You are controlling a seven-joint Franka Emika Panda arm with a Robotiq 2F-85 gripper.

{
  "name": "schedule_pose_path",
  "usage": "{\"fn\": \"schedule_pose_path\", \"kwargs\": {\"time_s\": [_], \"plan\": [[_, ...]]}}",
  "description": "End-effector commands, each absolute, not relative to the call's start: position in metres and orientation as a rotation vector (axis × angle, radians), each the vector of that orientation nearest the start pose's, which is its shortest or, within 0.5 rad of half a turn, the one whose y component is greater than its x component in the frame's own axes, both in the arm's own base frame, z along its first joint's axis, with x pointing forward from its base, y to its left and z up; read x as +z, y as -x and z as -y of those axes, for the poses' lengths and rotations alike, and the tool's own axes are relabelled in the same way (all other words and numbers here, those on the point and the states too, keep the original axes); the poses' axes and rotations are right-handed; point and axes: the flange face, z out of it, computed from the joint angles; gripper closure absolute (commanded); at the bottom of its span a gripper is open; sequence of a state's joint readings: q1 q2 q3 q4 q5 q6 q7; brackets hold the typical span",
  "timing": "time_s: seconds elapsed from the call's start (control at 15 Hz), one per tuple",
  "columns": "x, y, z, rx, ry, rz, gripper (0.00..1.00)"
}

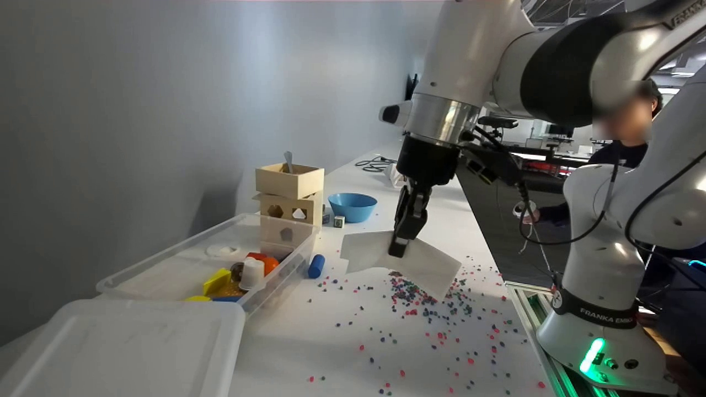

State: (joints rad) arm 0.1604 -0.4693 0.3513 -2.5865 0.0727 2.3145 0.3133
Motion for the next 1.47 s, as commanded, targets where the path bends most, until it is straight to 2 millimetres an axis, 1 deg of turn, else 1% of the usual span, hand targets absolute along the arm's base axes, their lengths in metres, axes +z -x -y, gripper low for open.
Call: {"fn": "schedule_pose_path", "kwargs": {"time_s": [0.0,0.07,0.13,0.2,0.33,0.4,0.47,0.6,0.73,0.87,1.0,1.13,1.33,1.4], "plan": [[0.438,-0.399,-0.192,-0.284,3.138,-0.077,1.00],[0.431,-0.406,-0.177,-0.264,3.145,-0.138,1.00],[0.428,-0.411,-0.171,-0.243,3.145,-0.204,1.00],[0.428,-0.415,-0.170,-0.233,3.142,-0.263,1.00],[0.426,-0.417,-0.175,-0.220,3.138,-0.311,1.00],[0.422,-0.416,-0.173,-0.199,3.126,-0.330,1.00],[0.419,-0.414,-0.171,-0.191,3.118,-0.312,1.00],[0.417,-0.404,-0.161,-0.232,3.131,-0.143,1.00],[0.414,-0.394,-0.149,-0.239,3.162,-0.044,1.00],[0.413,-0.387,-0.139,-0.246,3.164,0.007,1.00],[0.415,-0.381,-0.133,-0.252,3.156,0.019,1.00],[0.424,-0.374,-0.133,-0.267,3.163,0.007,1.00],[0.440,-0.355,-0.147,-0.278,3.179,0.021,1.00],[0.443,-0.348,-0.148,-0.258,3.197,0.026,1.00]]}}
